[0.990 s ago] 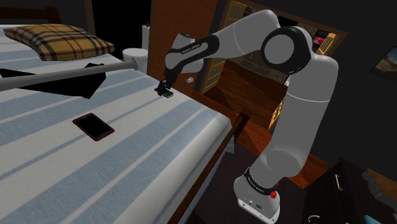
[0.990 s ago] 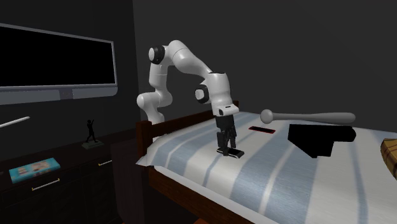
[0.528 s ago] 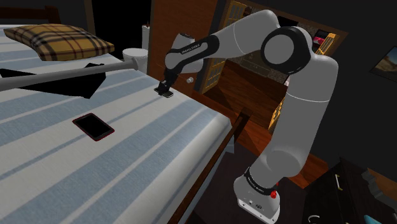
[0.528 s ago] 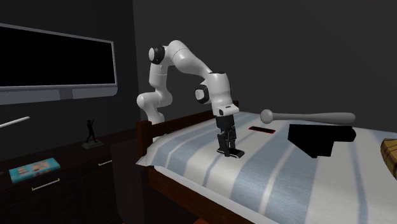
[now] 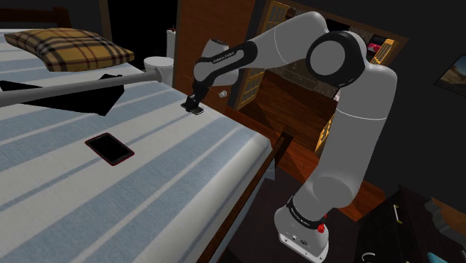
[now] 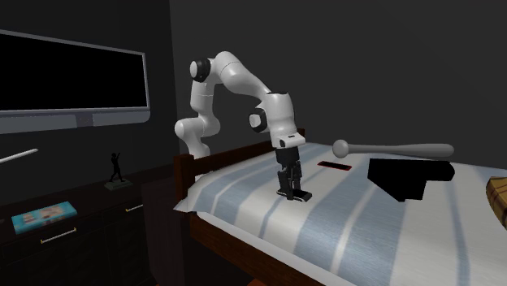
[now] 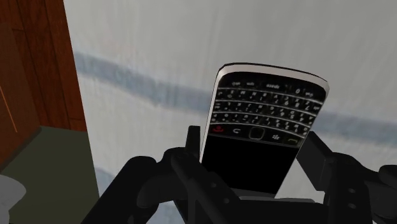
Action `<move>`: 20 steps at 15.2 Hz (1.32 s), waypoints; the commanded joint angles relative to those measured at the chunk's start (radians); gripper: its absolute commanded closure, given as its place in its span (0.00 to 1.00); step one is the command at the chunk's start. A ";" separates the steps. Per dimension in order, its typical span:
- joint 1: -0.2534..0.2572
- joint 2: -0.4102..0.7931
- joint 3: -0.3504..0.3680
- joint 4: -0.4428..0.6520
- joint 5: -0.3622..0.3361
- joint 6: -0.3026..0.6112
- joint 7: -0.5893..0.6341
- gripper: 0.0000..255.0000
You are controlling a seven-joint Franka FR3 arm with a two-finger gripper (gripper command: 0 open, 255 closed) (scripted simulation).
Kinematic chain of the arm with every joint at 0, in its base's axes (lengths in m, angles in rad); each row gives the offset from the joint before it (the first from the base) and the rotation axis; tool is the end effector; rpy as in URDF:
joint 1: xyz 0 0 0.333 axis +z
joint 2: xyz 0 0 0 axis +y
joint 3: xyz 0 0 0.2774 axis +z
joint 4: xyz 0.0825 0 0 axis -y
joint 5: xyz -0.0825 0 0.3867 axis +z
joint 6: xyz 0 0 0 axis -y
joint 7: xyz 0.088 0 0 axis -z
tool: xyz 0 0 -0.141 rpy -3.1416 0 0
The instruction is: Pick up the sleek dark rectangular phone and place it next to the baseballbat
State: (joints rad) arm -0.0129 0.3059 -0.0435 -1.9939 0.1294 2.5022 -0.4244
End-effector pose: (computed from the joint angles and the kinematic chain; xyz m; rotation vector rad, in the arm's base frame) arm 0.6193 -0.0330 0.2564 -3.0702 -0.4253 -0.3341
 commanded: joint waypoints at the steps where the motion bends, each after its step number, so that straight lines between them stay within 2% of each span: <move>1: 0.000 -0.007 -0.001 0.003 -0.002 -0.012 0.002 1.00; 20: 0.004 -0.126 -0.011 0.110 -0.032 -0.236 0.033 1.00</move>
State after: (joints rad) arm -0.0077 0.1877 -0.0534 -1.8890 0.0986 2.2785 -0.3902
